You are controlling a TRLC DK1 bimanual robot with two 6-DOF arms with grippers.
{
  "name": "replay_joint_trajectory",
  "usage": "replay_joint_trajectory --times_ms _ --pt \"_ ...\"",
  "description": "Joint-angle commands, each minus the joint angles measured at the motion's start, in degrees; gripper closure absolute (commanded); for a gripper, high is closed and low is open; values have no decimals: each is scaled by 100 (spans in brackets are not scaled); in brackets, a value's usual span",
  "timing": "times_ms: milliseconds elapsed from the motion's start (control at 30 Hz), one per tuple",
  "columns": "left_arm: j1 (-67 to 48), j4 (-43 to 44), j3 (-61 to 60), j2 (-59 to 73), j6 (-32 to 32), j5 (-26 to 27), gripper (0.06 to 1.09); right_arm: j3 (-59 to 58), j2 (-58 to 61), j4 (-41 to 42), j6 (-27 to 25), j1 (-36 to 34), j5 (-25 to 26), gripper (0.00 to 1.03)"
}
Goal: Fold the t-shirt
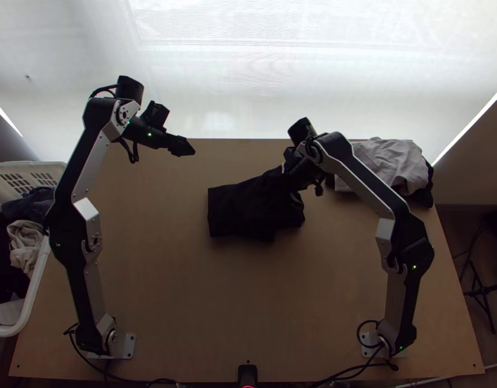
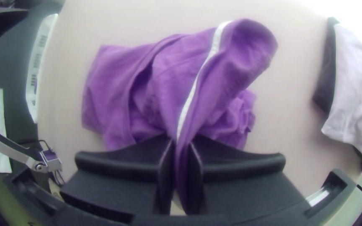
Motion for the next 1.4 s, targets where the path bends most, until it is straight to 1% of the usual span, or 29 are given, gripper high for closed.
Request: replay_joint_trajectory --times_ms 0,200,233,267,300,333,367,400,467,633,700,767,867,933,1100,1167,1233,1300,1367 --pt "-53 2 5 -6 -6 -5 10 -644 -134 198 -44 -301 42 100" --pt "-71 2 5 -6 -15 -14 10 -1013 -11 813 -61 -301 42 100" --pt "-71 -7 5 -6 -15 -14 10 -1039 33 884 -61 -318 42 94" --pt "-53 -16 -4 -15 -15 -14 10 -1039 94 875 -61 -327 33 71" --pt "-35 -16 5 -24 -15 -14 10 -1057 112 857 -61 -327 33 38" --pt "-18 -25 5 -24 -15 -14 10 -1048 147 840 -79 -327 33 8" --pt "9 -34 5 -32 -15 -14 10 -978 164 673 -193 -318 33 3" --pt "26 -42 5 -50 -15 -14 10 -899 138 514 -290 -301 33 3" --pt "70 -51 5 -59 -6 -14 10 -872 -178 471 -369 -301 77 3" --pt "140 -69 -4 -50 11 -14 10 -530 -829 462 -676 -143 1149 3" --pt "140 -60 -4 -32 20 -14 10 -354 -881 462 -676 174 1272 3" --pt "149 -60 -4 -15 11 -14 10 -222 -767 471 -764 675 1465 3" --pt "123 -42 -4 -6 2 -14 10 -64 -293 497 -870 1290 1764 3" --pt "96 -16 -4 -6 -15 -14 10 6 121 550 -984 1510 2054 3" --pt "79 -7 -4 3 -33 -23 10 -81 780 690 -958 1510 2089 3" --pt "96 -7 -4 3 -33 -23 10 -380 894 1086 -940 1413 2072 3" --pt "132 -7 -4 3 -24 -23 10 -565 1043 1314 -940 1352 1958 3" --pt "149 -7 -4 20 -24 -23 10 -547 1140 1323 -870 1272 1826 3" --pt "158 2 -4 20 -15 -23 10 -424 964 1270 -808 1193 1650 3"
